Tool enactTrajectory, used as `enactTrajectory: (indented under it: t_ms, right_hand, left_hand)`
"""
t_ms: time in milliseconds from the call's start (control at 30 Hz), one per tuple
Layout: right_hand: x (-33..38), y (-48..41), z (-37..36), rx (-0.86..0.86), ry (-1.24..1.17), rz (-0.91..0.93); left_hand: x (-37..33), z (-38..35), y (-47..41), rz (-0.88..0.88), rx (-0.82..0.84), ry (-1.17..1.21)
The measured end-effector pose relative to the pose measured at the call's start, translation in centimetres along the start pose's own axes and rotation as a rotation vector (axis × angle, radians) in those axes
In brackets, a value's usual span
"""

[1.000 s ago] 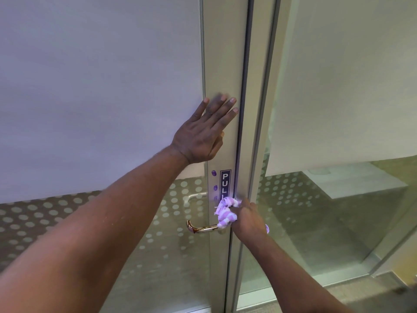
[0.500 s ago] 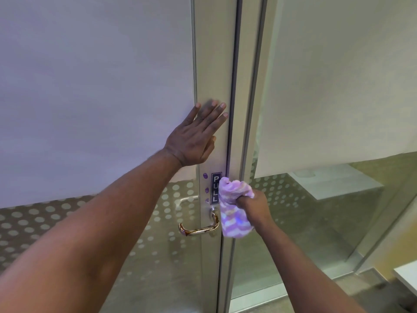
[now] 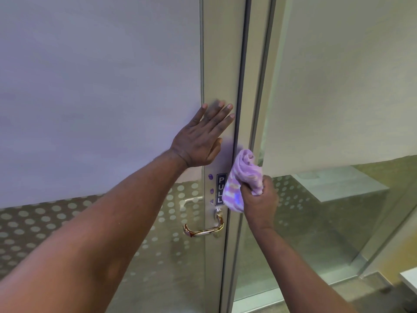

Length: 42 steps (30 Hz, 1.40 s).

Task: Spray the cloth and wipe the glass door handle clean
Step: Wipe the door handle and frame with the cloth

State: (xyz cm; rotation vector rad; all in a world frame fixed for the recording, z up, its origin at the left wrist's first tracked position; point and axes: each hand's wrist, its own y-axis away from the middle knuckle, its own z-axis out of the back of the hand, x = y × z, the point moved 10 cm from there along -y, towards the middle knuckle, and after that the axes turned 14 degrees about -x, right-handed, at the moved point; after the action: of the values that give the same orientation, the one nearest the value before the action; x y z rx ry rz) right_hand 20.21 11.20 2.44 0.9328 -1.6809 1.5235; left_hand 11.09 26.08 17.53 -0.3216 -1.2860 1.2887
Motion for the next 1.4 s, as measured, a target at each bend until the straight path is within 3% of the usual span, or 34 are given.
enactTrajectory:
  t_ms: [267, 400, 600, 767, 1033, 1400]
  right_hand:
    - [0.2, 2.6, -6.1, 0.207, 0.245, 0.325]
    - [-0.2, 3.6, -6.8, 0.29, 0.135, 0.329]
    - [1.0, 4.8, -7.4, 0.277, 0.168, 0.662]
    - [0.8, 4.9, -9.0, 0.358, 0.34, 0.661]
    - [-0.5, 5.6, -10.0, 0.474, 0.46, 0.833]
    - [-5.7, 8.7, -10.0, 0.731, 0.518, 0.749]
  left_hand:
    - [0.0, 0.3, 0.1, 0.002, -0.023, 0.007]
    - [0.0, 0.3, 0.0, 0.001, -0.02, 0.003]
    - [-0.1, 0.3, 0.0, 0.005, -0.032, 0.0]
    - [-0.1, 0.2, -0.1, 0.003, -0.018, -0.009]
    - [0.0, -0.2, -0.1, 0.005, 0.017, -0.026]
    - [0.2, -0.3, -0.2, 0.035, 0.029, -0.013]
